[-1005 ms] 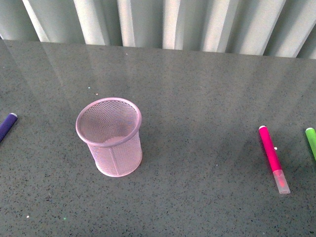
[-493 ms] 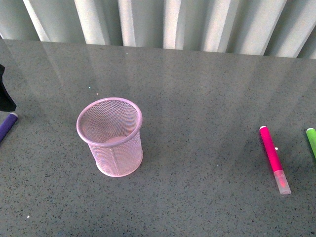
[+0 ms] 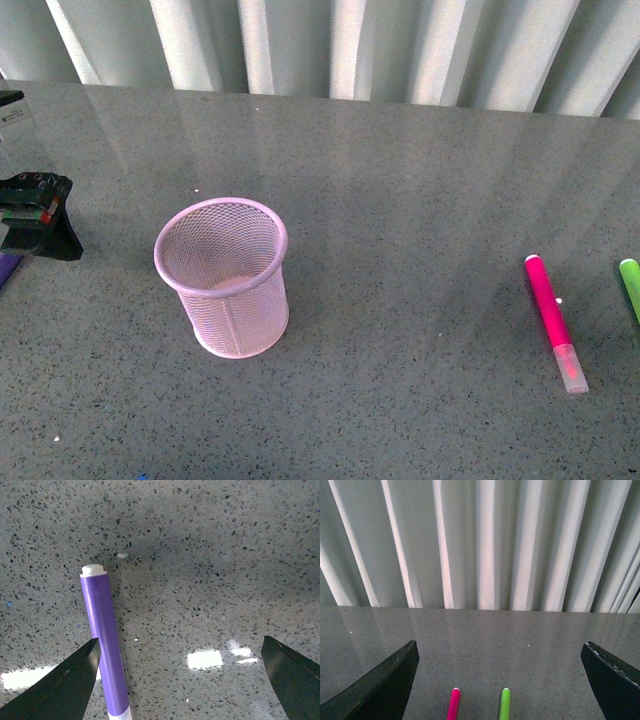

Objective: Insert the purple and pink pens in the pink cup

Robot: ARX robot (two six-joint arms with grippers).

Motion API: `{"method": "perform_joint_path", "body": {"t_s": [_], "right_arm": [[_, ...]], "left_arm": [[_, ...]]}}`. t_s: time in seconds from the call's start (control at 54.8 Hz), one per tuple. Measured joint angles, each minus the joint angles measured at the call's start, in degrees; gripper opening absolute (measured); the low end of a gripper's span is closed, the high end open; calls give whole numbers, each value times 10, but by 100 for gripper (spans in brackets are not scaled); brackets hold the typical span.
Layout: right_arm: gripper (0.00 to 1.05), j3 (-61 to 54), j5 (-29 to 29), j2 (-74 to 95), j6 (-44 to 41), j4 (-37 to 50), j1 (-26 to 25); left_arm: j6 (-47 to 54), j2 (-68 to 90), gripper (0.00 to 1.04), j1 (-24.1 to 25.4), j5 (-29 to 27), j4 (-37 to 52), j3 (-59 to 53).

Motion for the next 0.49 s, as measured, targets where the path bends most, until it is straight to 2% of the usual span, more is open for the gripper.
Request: {"method": "perform_joint_path", "body": {"t_s": [0.493], "right_arm": [[98,0,0,0,0,0,0]], "left_arm": [[26,43,98,28,-10,4,36]]}}
